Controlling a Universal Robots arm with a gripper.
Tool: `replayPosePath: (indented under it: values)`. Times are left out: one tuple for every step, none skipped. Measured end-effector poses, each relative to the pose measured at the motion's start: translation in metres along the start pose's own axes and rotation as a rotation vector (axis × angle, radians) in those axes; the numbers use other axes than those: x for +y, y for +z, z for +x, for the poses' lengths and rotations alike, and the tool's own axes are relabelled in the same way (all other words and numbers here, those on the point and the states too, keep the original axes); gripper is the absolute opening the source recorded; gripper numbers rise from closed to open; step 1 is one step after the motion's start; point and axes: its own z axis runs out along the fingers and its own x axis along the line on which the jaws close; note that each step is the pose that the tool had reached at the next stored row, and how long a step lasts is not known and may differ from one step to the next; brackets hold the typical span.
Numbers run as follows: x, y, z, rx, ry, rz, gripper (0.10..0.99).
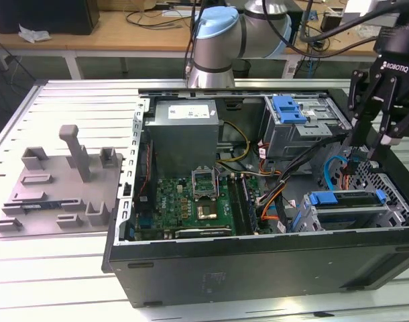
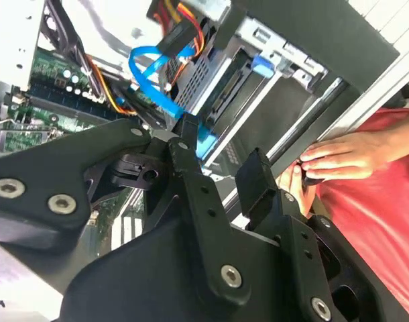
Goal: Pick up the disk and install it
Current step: 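Insert the first disk wire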
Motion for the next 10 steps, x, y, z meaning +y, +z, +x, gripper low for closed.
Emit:
replayPosePath:
  values:
    - [-0.0029, 0.0003, -0.0016, 0.0054, 0.0, 0.0, 0.506]
    - [-0.0044, 0.0005, -0.0023, 0.0086, 0.001, 0.0, 0.506]
    - [-0.0072, 0.0012, -0.0033, 0.013, 0.004, -0.001, 0.506]
    - [-0.0089, 0.0013, -0.0038, 0.0144, 0.01, -0.003, 0.506]
    - [-0.01, 0.0015, -0.0042, 0.0135, 0.018, -0.005, 0.506]
    - [-0.0107, 0.0016, -0.0045, 0.0128, 0.022, -0.006, 0.506]
    - [-0.0116, 0.0015, -0.0047, 0.0117, 0.031, -0.008, 0.506]
    - [-0.0123, 0.0016, -0.0048, 0.0106, 0.04, -0.011, 0.506]
    - [-0.0128, 0.0016, -0.0049, 0.0097, 0.047, -0.013, 0.506]
    - [-0.0132, 0.0017, -0.005, 0.0091, 0.053, -0.015, 0.506]
